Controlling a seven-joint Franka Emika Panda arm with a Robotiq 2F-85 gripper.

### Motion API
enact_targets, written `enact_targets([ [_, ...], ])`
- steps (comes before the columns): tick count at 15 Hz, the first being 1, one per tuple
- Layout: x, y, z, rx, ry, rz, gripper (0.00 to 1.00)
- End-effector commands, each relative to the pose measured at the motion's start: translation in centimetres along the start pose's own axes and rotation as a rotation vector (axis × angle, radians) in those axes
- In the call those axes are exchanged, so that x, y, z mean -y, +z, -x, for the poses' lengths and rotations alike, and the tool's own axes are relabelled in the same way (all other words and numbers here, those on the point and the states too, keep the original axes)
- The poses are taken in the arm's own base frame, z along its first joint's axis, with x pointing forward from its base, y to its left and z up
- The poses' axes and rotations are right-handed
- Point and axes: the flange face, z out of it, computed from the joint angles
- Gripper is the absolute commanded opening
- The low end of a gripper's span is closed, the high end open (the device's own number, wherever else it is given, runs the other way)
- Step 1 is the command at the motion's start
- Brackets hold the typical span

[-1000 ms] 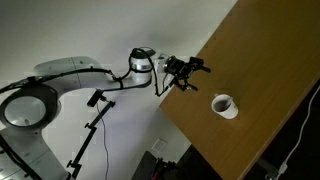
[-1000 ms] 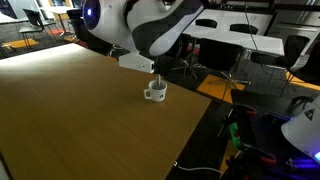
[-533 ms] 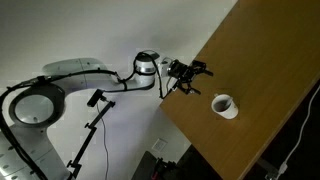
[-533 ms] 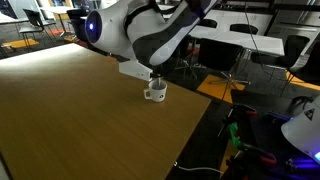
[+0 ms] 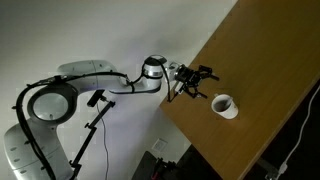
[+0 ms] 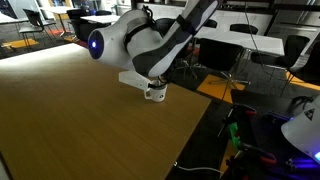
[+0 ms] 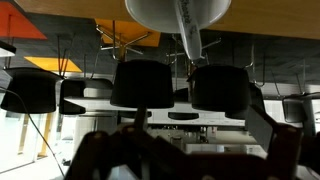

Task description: Remove the pen from the cup and put it on the table

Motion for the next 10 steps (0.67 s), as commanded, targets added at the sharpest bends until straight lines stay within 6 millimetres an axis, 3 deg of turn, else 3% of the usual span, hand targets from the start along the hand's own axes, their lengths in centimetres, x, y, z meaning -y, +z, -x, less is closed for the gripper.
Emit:
enact_targets([
  [1, 1.2, 0.9, 1.0, 0.041, -0.017, -0.061, 1.00],
  [10, 1.5, 2.8, 2.6, -0.021, -0.140, -0.202, 1.00],
])
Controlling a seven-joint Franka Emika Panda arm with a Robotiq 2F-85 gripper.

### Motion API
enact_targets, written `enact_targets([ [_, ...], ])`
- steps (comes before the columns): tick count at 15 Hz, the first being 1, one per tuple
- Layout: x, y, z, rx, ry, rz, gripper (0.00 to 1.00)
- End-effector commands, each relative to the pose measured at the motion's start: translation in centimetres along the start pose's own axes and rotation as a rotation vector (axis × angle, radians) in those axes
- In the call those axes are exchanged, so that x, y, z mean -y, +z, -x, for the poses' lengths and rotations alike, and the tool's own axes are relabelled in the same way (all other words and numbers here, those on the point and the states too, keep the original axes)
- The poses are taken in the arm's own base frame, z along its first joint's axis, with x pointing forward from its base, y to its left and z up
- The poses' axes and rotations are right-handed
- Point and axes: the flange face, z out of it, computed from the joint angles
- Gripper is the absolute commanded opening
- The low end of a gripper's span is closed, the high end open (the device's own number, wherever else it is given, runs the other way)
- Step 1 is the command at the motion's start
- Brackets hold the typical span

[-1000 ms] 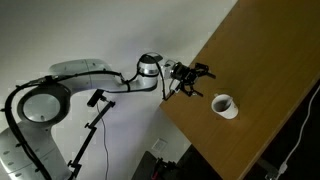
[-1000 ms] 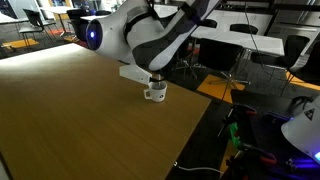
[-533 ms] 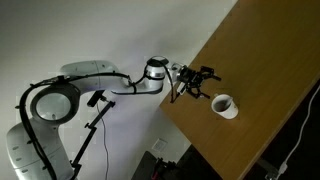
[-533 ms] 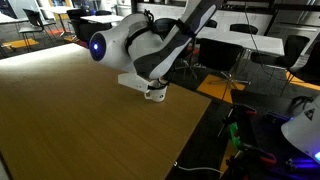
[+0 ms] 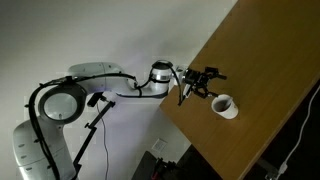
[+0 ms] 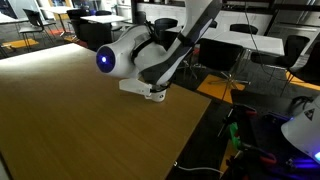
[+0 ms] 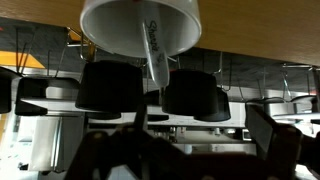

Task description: Remove the pen from the cup and put it on the table

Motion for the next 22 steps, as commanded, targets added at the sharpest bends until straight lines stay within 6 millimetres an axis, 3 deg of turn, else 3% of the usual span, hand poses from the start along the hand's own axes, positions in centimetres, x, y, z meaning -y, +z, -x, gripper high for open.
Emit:
enact_targets([
  [1, 0.3, 0.6, -0.1, -0.014, -0.070, -0.086, 1.00],
  [5, 0.0, 1.6, -0.1, -0.018, -0.123, -0.158, 1.00],
  [10, -1.5, 2.9, 0.1, -0.024, -0.125, -0.108, 1.00],
  [22, -4.0, 3.8, 2.1, 0.000, -0.168, -0.066, 1.00],
])
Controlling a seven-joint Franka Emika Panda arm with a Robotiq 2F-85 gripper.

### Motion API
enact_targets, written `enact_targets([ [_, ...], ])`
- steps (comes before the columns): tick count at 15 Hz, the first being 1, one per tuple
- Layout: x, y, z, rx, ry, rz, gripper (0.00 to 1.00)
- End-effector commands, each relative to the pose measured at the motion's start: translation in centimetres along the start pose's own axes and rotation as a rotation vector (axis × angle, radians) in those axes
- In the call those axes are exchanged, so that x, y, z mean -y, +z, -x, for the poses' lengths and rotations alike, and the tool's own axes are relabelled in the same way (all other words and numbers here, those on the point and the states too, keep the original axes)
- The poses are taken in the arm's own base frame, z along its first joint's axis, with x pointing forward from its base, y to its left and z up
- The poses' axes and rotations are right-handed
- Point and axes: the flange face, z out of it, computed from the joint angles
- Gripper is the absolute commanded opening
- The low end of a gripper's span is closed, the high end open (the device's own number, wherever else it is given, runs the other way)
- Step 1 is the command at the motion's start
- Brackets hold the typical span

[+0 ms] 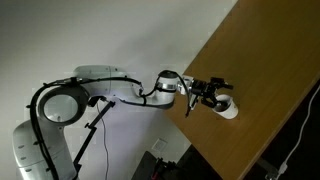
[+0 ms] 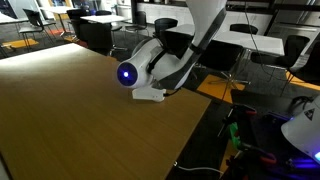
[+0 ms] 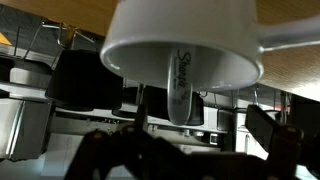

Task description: Remove the pen from the cup and put it on the table

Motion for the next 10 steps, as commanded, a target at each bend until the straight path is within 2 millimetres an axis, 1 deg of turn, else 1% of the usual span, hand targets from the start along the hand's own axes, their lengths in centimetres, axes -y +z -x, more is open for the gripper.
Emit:
enact_targets([
  [1, -1.05, -0.29, -0.44, 0.020, 0.002, 0.011, 1.00],
  [10, -1.38, 0.04, -0.81, 0.024, 0.026, 0.023, 1.00],
])
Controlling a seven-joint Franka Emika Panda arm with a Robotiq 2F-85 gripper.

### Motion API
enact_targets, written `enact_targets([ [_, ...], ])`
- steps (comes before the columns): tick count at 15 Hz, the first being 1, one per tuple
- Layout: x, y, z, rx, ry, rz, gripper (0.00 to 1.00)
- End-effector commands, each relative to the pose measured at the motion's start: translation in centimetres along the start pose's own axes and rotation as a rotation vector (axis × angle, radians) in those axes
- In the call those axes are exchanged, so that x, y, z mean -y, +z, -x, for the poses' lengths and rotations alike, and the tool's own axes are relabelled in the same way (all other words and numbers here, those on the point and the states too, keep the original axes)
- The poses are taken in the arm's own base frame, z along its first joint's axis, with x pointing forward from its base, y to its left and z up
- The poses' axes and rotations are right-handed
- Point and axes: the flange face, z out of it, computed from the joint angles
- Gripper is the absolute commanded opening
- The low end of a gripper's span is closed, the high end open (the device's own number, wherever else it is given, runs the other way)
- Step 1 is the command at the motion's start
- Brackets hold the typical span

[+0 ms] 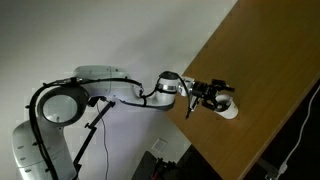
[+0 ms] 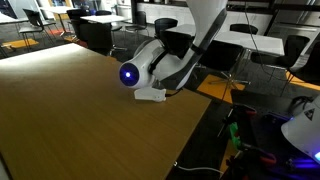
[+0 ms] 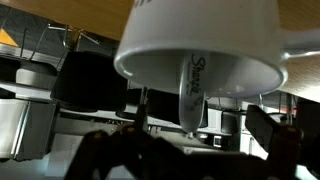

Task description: Remove the pen from the cup and put it on the table

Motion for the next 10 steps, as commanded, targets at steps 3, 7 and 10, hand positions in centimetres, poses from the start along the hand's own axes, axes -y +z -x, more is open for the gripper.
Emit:
enact_targets([
  [3, -0.74, -0.67, -1.20, 0.017, 0.033, 0.003, 0.75],
  [7, -0.78, -0.83, -1.34, 0.015, 0.035, 0.001, 0.53],
  [10, -0.81, -0.88, -1.42, 0.017, 0.038, 0.001, 0.30],
])
